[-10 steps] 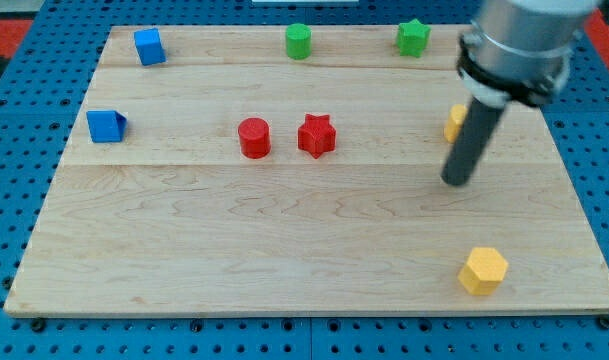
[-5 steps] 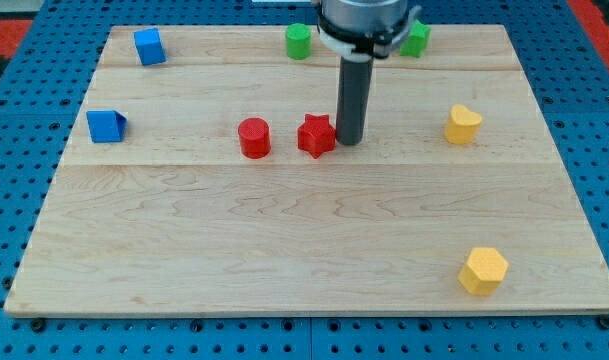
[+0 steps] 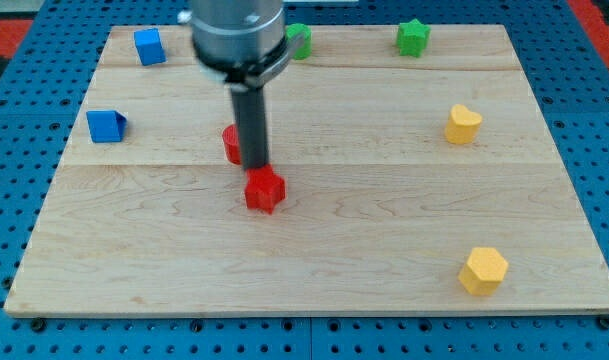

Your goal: Push the red star to the bottom center

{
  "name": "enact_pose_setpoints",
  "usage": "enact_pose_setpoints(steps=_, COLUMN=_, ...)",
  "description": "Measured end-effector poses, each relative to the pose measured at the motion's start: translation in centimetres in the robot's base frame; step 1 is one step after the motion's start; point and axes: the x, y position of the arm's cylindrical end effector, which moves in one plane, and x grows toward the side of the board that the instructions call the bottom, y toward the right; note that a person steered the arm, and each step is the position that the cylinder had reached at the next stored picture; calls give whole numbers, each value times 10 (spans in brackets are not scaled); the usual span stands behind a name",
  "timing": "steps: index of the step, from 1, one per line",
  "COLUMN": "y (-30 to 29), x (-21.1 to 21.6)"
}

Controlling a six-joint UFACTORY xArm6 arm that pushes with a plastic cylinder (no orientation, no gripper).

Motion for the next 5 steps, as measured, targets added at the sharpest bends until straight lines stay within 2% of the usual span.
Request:
enact_pose_setpoints(steps=1, y=-16, x=36)
enact_pose_setpoints(steps=3, y=11, x=-6)
enact_pose_setpoints(steps=4, y=32, x=38)
enact_pose_setpoints(steps=5, y=0, x=76)
